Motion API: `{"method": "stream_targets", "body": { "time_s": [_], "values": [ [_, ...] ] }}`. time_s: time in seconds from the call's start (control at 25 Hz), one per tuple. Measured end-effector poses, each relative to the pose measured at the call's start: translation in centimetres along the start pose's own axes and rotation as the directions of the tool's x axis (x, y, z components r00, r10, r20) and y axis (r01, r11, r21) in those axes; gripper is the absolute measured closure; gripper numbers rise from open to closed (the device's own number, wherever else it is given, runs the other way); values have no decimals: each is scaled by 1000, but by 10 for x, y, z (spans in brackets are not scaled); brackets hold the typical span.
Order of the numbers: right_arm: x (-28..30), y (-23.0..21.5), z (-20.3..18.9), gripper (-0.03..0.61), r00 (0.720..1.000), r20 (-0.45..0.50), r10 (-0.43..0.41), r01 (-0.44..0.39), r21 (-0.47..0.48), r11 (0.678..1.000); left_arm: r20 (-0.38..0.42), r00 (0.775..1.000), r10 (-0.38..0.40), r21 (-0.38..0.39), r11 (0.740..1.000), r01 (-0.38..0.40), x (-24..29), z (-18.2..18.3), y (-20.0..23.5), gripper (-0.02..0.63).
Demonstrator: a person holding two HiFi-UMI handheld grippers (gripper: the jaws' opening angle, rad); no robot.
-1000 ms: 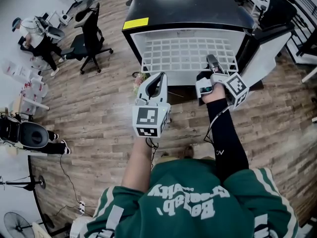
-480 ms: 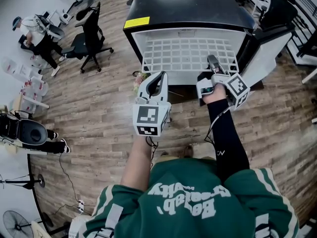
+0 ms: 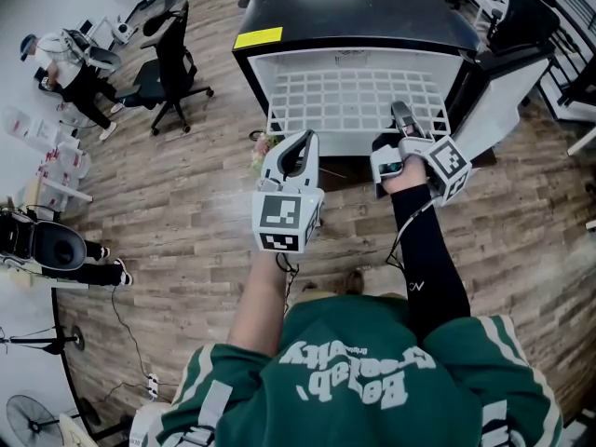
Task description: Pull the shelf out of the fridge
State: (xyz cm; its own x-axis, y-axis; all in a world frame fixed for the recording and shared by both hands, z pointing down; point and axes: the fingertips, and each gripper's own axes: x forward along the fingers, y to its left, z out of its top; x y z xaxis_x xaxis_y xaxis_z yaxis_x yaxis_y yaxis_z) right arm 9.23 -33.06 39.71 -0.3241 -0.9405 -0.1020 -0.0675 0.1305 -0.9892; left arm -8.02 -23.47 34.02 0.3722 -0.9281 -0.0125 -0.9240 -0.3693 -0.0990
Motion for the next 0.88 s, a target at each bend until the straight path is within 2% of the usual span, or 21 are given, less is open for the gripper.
{"method": "stream_targets", "body": {
  "time_s": [0.88],
  "values": [
    [-14,1,-4,538,1000,-7,16,-15,14,1000,-2,1000,9,-24,1000,-9,-11,-3,-2,597]
  ]
}}
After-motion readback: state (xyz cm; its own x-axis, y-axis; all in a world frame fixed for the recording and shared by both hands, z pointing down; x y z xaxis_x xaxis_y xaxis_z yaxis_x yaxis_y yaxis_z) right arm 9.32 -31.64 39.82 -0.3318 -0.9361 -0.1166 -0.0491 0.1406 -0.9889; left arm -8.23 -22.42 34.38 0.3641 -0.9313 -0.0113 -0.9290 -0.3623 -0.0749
